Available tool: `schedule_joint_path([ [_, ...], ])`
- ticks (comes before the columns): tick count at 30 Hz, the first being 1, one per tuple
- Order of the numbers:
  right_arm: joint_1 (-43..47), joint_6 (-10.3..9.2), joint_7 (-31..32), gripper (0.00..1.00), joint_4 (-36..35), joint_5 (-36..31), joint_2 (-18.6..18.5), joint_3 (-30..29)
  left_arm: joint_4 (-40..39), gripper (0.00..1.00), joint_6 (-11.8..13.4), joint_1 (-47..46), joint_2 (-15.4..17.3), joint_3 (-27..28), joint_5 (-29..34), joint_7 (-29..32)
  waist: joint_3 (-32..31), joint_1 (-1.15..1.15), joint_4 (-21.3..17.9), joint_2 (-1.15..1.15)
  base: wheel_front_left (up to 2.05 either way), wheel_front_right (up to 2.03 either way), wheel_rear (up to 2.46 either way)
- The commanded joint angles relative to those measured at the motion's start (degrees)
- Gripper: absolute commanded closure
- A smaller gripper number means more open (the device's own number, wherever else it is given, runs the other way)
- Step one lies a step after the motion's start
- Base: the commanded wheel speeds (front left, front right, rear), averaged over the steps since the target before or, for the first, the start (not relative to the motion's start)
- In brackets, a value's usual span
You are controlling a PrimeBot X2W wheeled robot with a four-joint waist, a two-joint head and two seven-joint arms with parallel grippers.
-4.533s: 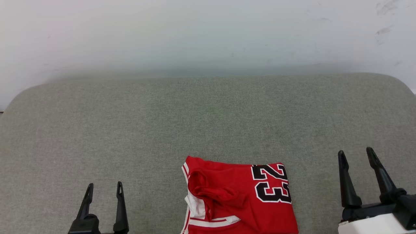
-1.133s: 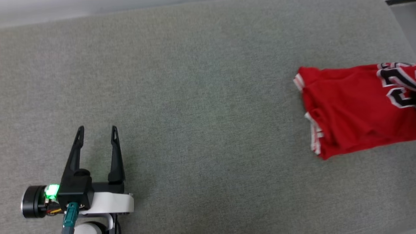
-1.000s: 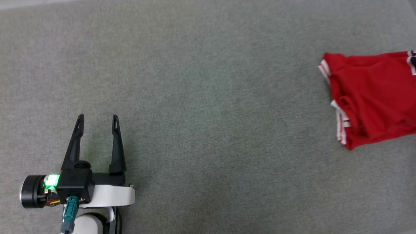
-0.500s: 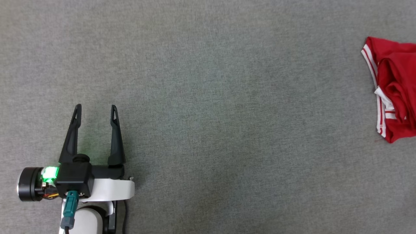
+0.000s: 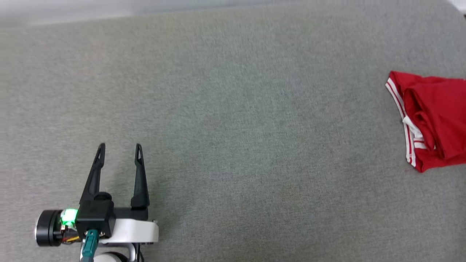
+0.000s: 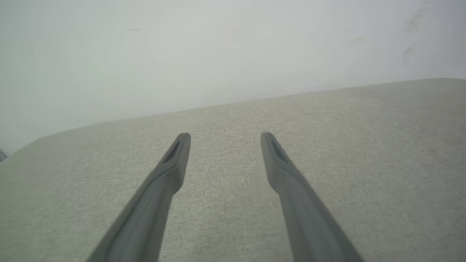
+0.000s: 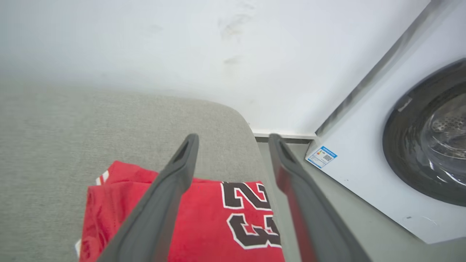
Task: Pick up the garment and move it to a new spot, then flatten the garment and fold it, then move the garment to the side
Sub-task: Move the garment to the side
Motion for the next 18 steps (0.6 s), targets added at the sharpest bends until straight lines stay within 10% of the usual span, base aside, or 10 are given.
schedule_joint_path([
  [1,1.71,-0.09,-2.11,0.00,-2.54,-1.18,1.40,-1.15,0.14,0.00,0.00,1.12,0.12,0.03,-0.38,-0.14,-2.34,0.00,0.93,0.00,0.00,0.00,0.00],
  [18,21.58,-0.09,-11.36,0.00,-30.51,-11.68,22.90,-4.37,1.96,0.00,-0.61,6.24,-1.56,1.76,-3.14,-0.14,-10.46,0.00,5.79,0.00,0.00,0.00,0.00],
])
